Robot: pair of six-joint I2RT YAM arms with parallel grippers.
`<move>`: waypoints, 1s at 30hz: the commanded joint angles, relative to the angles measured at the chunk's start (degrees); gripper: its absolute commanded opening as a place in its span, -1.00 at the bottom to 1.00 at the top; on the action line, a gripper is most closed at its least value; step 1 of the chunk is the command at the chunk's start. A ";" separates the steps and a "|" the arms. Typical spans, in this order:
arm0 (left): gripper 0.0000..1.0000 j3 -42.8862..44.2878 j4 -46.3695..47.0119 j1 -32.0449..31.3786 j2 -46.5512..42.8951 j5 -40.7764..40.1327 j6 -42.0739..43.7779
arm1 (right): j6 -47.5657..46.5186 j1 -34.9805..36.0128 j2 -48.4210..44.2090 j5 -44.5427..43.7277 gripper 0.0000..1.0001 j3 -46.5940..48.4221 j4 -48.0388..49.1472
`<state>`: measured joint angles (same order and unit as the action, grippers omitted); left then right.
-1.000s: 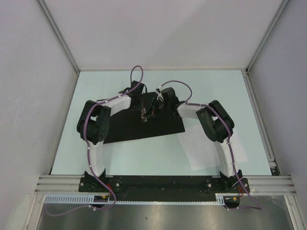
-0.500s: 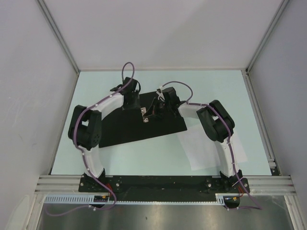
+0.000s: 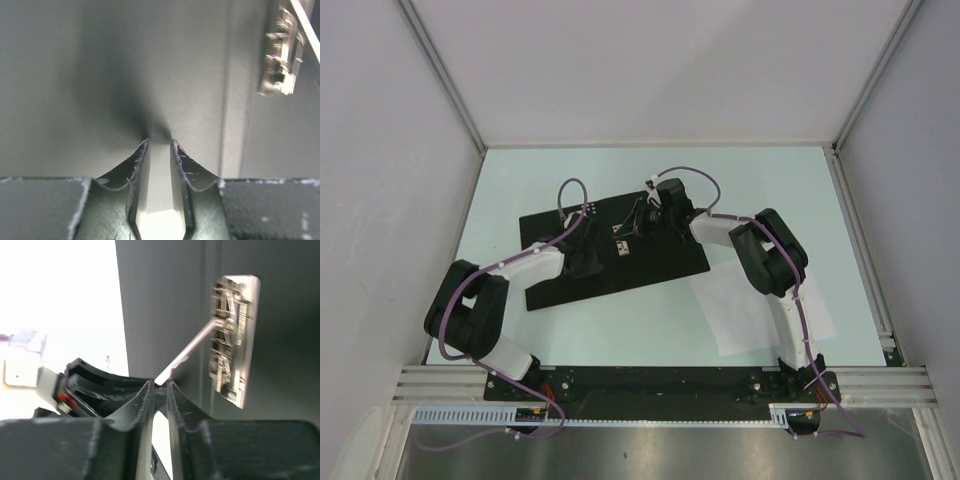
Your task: Put the files into the folder
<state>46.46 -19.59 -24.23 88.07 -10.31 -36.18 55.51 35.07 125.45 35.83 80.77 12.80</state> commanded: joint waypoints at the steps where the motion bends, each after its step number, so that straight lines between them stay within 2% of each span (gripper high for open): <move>1: -0.47 -1.36 5.35 -1.08 -1.85 -0.94 -2.75 | 0.48 0.79 0.24 0.64 -0.51 3.77 2.41; 5: -0.48 -1.72 5.18 -1.08 -2.03 -1.47 -2.58 | 0.39 0.61 0.85 0.64 -0.22 5.71 1.71; 11: -0.47 -2.16 5.18 -1.08 -2.38 -1.82 -2.22 | 0.92 0.44 3.74 1.69 -0.19 8.69 2.76; 16: -0.48 -3.21 5.97 -1.08 -1.77 -0.77 -2.40 | -2.33 -0.18 8.05 2.66 -0.15 17.04 -0.67; 20: -0.48 -3.74 6.32 -1.08 -2.03 0.02 -2.14 | -6.09 -0.97 11.83 2.75 -0.04 21.35 -0.75; 23: -0.47 -4.62 6.85 -1.08 -2.55 0.11 -1.79 | -10.32 -1.67 16.48 2.92 0.06 29.51 -5.58; 30: -0.43 -5.85 7.64 -1.26 -3.70 1.60 -0.64 | -10.77 -2.64 27.47 7.66 0.12 44.98 -6.99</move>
<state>41.87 -12.47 -25.43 86.30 -10.07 -37.52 47.07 33.04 148.31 39.62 116.73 7.55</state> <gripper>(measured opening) 0.280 0.555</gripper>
